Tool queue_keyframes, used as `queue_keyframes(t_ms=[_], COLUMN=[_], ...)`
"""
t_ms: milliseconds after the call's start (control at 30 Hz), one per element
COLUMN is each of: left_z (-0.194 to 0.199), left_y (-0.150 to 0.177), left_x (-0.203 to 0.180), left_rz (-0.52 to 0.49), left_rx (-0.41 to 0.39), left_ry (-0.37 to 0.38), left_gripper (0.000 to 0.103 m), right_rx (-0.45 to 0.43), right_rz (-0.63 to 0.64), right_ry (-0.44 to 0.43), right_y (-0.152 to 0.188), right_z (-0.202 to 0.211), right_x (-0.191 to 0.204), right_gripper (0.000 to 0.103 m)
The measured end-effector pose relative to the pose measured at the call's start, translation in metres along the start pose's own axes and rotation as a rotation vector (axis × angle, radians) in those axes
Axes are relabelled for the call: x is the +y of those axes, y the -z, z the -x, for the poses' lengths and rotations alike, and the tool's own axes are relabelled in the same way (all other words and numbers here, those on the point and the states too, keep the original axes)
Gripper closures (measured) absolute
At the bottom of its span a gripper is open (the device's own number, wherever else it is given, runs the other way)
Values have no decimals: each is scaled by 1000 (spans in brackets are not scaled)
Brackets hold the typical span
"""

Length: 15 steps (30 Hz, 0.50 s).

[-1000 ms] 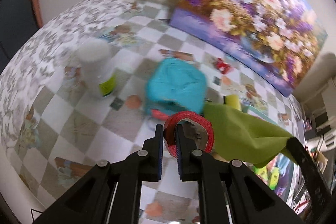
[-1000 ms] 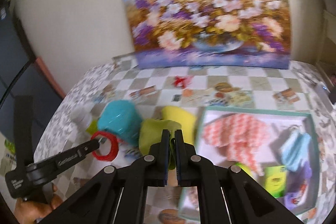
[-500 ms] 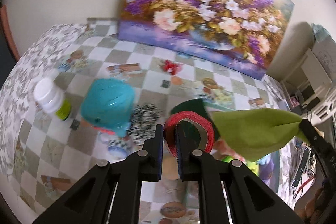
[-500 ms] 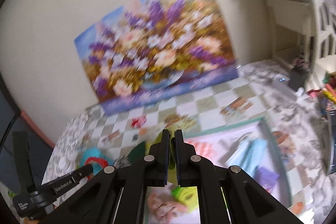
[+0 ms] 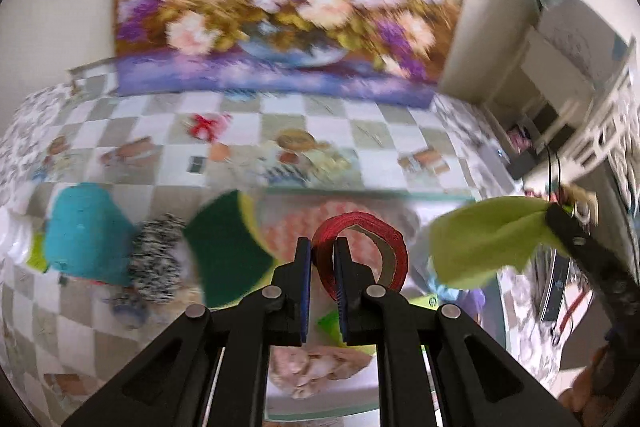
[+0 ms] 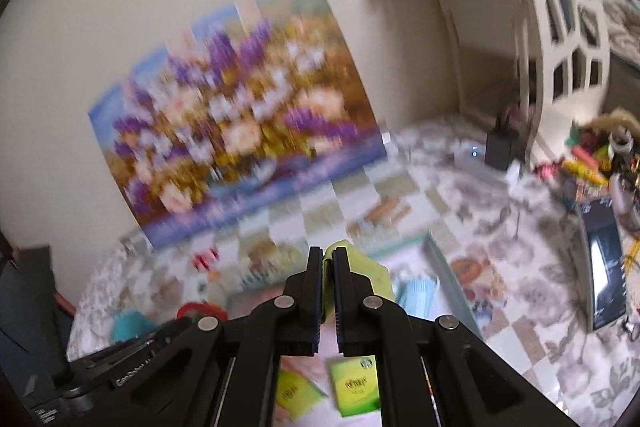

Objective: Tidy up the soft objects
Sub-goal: 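Lift the red ring and green cloth and carry both toward the white tray, then open the right tool to drop the green cloth while the left tool releases the ring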

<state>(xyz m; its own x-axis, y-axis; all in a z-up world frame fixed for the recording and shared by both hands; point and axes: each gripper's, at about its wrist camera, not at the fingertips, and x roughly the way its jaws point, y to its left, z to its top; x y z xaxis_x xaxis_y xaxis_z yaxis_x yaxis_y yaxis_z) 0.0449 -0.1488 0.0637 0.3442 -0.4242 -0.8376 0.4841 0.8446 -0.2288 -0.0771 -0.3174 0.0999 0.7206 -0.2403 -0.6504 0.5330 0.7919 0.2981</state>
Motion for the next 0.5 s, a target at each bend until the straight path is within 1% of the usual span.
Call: queue_keyframes(t_ms=[33, 133, 200, 233, 300, 400, 433, 467, 500], left_z=[-6, -27, -36, -42, -50, -58, -59, -59, -57], left_y=[2, 11, 16, 19, 23, 28, 28, 28, 28], left_x=[-4, -16, -20, -22, -23, -23, -23, -23, -23], left_rz=[-9, -45, -58, -62, -66, -63, -58, -56, -53], left_rx=[15, 67, 91, 105, 124, 159, 164, 166, 165], left_ry=[2, 10, 13, 14, 12, 18, 22, 25, 28], left_gripper=[92, 92, 92, 92, 92, 91, 88, 78, 70], right_rx=[32, 168, 227, 250, 284, 319, 324, 336, 343], right_rz=[-2, -28, -46, -47, -44, -36, -35, -32, -29], right_ry=[10, 45, 53, 58, 64, 84, 88, 94, 97], right_y=[4, 20, 30, 34, 41, 48, 49, 51, 52], right_z=[-9, -42, -55, -60, -67, -73, -73, -74, -74], right_x=[-3, -14, -21, -23, -26, -27, -27, -27, -27], right_gripper=[97, 97, 97, 97, 94, 94, 94, 93, 93])
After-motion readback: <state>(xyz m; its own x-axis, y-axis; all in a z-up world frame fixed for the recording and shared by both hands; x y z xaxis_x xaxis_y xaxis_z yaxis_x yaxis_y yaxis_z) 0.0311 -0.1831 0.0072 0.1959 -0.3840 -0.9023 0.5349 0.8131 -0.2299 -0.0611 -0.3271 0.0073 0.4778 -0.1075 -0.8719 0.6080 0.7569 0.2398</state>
